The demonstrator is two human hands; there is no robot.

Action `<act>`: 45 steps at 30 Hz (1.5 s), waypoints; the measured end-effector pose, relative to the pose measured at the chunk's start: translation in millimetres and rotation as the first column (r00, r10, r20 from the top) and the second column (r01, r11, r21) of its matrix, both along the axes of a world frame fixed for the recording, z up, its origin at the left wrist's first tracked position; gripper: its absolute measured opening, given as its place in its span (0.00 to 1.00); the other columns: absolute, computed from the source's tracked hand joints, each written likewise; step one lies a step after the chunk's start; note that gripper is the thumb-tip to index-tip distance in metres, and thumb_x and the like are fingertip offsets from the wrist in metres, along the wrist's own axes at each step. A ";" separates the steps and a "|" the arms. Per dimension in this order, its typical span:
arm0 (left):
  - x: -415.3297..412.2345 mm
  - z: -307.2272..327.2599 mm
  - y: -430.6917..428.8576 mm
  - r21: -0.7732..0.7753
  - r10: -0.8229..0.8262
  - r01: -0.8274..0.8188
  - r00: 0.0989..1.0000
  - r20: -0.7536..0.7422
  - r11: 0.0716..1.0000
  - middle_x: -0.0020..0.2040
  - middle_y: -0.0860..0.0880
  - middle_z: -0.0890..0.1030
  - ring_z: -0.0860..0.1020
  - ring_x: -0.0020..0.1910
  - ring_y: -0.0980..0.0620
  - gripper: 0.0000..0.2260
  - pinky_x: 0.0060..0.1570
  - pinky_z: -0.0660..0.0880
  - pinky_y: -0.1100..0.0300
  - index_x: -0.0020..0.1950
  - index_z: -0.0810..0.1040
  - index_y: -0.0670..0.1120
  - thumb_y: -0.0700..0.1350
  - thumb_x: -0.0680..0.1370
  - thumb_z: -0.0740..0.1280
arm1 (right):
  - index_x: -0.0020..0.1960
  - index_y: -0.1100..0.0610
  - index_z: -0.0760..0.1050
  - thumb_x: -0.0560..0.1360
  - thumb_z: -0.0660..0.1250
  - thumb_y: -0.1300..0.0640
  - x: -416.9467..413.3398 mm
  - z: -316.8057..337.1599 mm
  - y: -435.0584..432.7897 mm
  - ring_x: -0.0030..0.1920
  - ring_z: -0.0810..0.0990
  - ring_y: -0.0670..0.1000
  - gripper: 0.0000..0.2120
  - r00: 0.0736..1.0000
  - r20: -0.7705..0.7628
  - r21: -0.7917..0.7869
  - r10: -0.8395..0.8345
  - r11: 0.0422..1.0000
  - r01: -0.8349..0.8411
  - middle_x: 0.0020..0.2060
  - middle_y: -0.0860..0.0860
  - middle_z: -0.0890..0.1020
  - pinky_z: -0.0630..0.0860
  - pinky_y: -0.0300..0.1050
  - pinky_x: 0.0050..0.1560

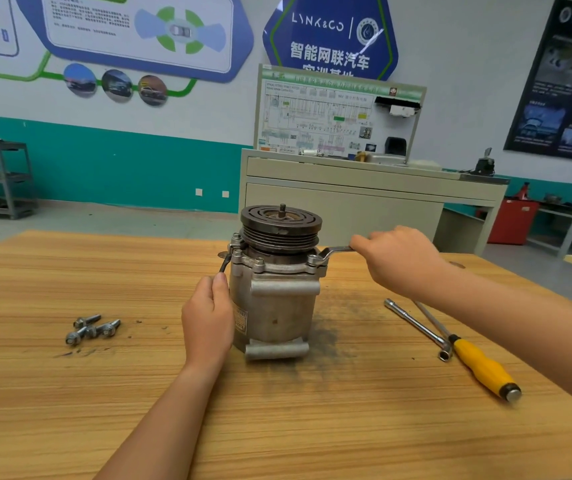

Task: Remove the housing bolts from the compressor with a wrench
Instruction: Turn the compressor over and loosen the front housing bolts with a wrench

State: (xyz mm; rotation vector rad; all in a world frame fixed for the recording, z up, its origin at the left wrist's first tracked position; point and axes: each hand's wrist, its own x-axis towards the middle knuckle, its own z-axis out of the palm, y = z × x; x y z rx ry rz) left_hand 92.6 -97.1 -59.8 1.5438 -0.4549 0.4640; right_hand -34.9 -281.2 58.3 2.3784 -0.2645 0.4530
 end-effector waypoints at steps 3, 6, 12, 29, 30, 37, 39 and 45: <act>1.4 -0.4 1.0 -0.017 -0.003 0.003 1.000 -0.005 1.000 0.27 0.51 0.65 0.62 0.28 0.54 0.16 0.28 0.59 0.62 0.34 0.68 0.42 0.43 0.82 0.57 | 0.58 0.57 0.67 0.77 0.54 0.66 23.7 -9.7 -2.8 0.37 0.72 0.54 0.12 0.998 0.055 0.034 0.015 0.999 -0.017 0.38 0.51 0.73 0.62 0.43 0.34; 1.5 0.6 1.1 -0.023 -0.006 0.006 1.000 -0.008 1.000 0.27 0.51 0.65 0.62 0.28 0.54 0.16 0.28 0.59 0.63 0.34 0.68 0.41 0.43 0.82 0.57 | 0.58 0.58 0.68 0.77 0.54 0.67 40.8 -15.6 -4.2 0.45 0.76 0.55 0.12 0.991 0.113 0.121 0.067 0.989 -0.081 0.46 0.53 0.78 0.65 0.43 0.36; 1.5 0.7 -0.2 -0.030 0.002 -0.003 1.000 -0.016 1.000 0.28 0.50 0.66 0.63 0.29 0.55 0.16 0.28 0.59 0.64 0.35 0.69 0.39 0.42 0.82 0.57 | 0.62 0.57 0.69 0.80 0.55 0.58 10.3 12.1 14.9 0.38 0.79 0.58 0.12 0.836 0.545 0.599 0.059 0.670 -0.438 0.37 0.57 0.79 0.77 0.56 0.40; -3.8 2.9 1.3 -0.038 -0.036 0.033 0.997 -0.064 0.999 0.29 0.49 0.65 0.63 0.31 0.52 0.16 0.32 0.60 0.55 0.34 0.67 0.41 0.44 0.82 0.56 | 0.59 0.50 0.67 0.78 0.54 0.59 -53.8 -2.4 35.6 0.29 0.65 0.47 0.11 0.991 0.040 0.355 -0.131 0.929 0.109 0.30 0.47 0.67 0.61 0.42 0.25; -3.9 2.9 1.6 -0.041 -0.038 0.035 0.997 -0.066 0.999 0.29 0.49 0.65 0.63 0.31 0.52 0.16 0.32 0.59 0.56 0.34 0.67 0.42 0.44 0.82 0.56 | 0.60 0.50 0.66 0.78 0.54 0.59 -51.7 -2.5 37.4 0.28 0.63 0.47 0.13 0.990 0.041 0.343 -0.134 0.933 0.112 0.30 0.47 0.66 0.60 0.41 0.25; -3.7 3.3 1.4 -0.068 -0.048 0.041 0.994 -0.097 0.997 0.29 0.49 0.64 0.62 0.30 0.53 0.18 0.31 0.58 0.56 0.32 0.64 0.44 0.45 0.82 0.57 | 0.64 0.49 0.65 0.78 0.53 0.61 -46.9 -5.5 43.9 0.29 0.65 0.47 0.17 0.989 0.032 0.342 -0.147 0.931 0.127 0.30 0.48 0.67 0.60 0.41 0.24; -3.4 3.3 1.1 -0.074 -0.046 0.039 0.994 -0.100 0.996 0.29 0.49 0.64 0.62 0.30 0.53 0.18 0.31 0.59 0.57 0.32 0.65 0.44 0.45 0.81 0.57 | 0.64 0.48 0.64 0.78 0.53 0.60 -46.2 -3.0 44.3 0.30 0.66 0.48 0.16 0.986 0.030 0.361 -0.164 0.922 0.142 0.31 0.48 0.67 0.64 0.41 0.26; -4.1 4.3 1.2 -0.091 -0.054 0.044 0.993 -0.106 0.995 0.29 0.49 0.64 0.62 0.30 0.52 0.17 0.32 0.59 0.56 0.32 0.65 0.44 0.45 0.81 0.57 | 0.63 0.49 0.66 0.78 0.53 0.60 -43.2 6.0 52.2 0.29 0.64 0.48 0.16 0.985 0.023 0.303 -0.170 0.940 0.155 0.30 0.48 0.66 0.64 0.41 0.26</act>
